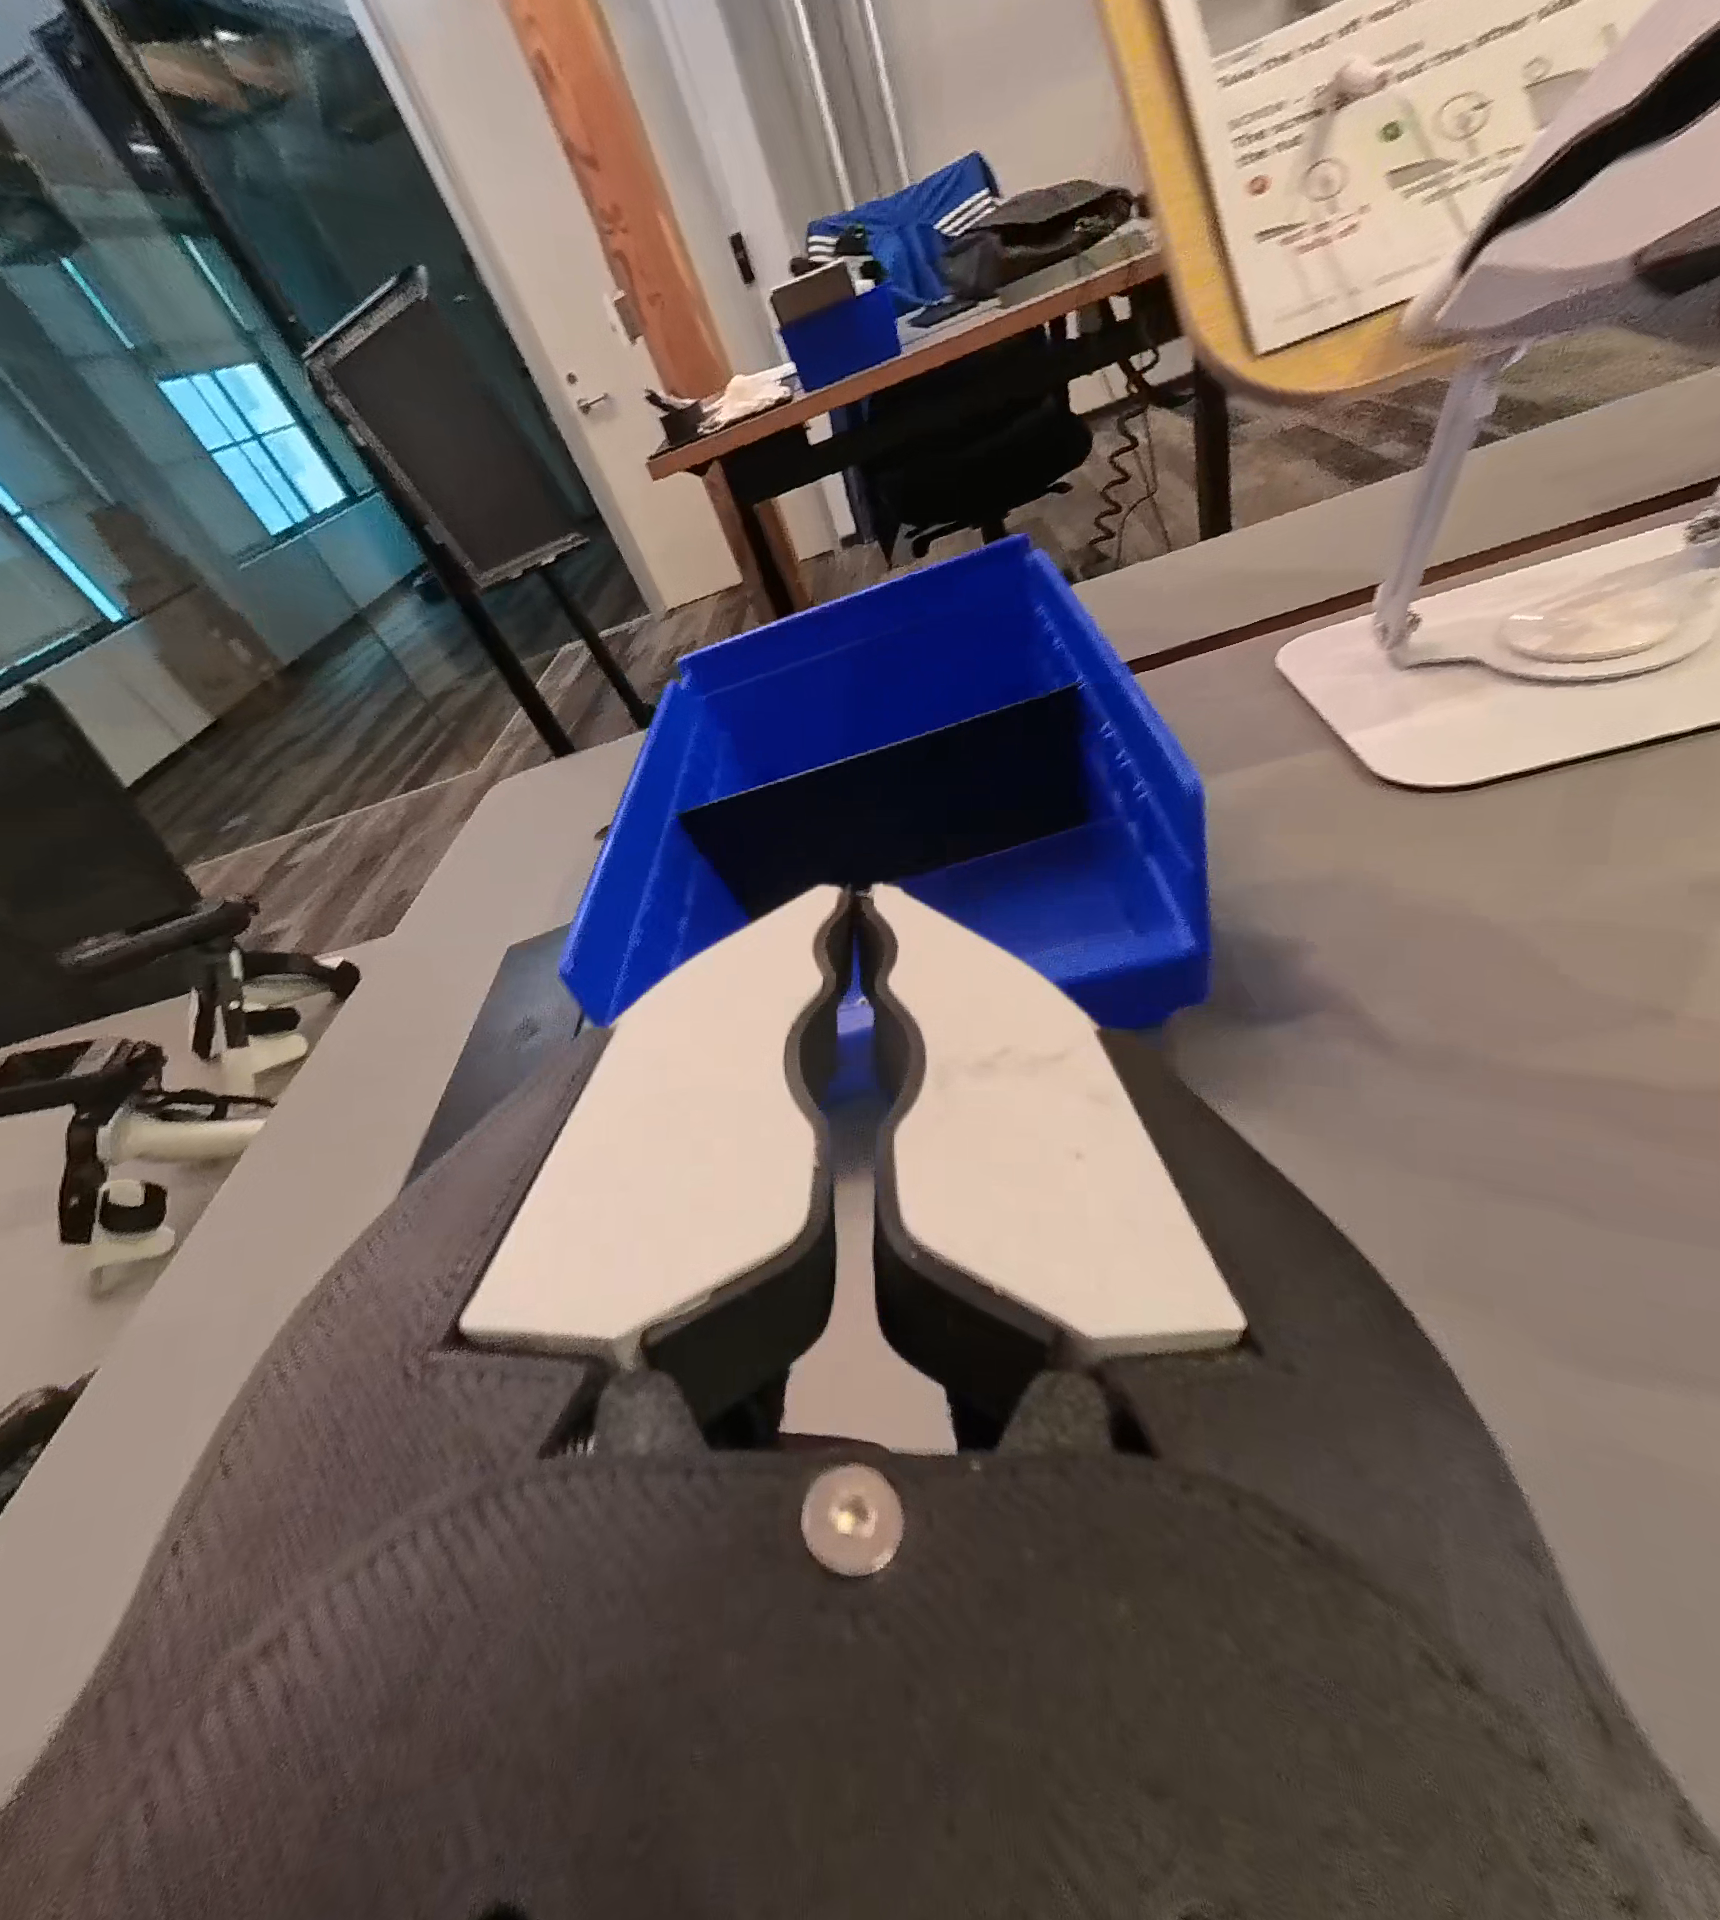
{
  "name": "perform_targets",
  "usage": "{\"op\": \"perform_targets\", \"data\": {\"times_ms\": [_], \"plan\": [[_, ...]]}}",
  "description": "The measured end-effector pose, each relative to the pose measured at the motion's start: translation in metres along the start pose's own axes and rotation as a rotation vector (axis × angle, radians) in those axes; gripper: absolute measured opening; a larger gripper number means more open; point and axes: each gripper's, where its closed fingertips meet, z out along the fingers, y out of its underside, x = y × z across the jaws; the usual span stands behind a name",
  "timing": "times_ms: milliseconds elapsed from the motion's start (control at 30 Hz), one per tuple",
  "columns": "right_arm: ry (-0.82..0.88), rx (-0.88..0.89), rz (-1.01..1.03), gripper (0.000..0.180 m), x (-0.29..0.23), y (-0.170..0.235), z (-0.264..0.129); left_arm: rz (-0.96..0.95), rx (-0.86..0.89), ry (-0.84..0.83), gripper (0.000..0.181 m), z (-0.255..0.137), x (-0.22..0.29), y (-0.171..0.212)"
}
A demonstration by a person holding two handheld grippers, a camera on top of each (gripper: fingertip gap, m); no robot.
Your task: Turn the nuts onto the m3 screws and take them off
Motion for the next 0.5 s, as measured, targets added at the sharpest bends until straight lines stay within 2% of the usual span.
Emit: {"op": "perform_targets", "data": {"times_ms": [233, 500], "plan": [[0.022, 0.033, 0.018, 0.008, 0.012, -0.006, -0.016, -0.030, -0.026, -0.062, 0.001, -0.001, -0.022, 0.026], [-0.003, 0.019, 0.020, 0.009, 0.011, 0.002, -0.008, -0.044, -0.080, -0.089, 0.003, -0.023, -0.039, 0.045]]}}
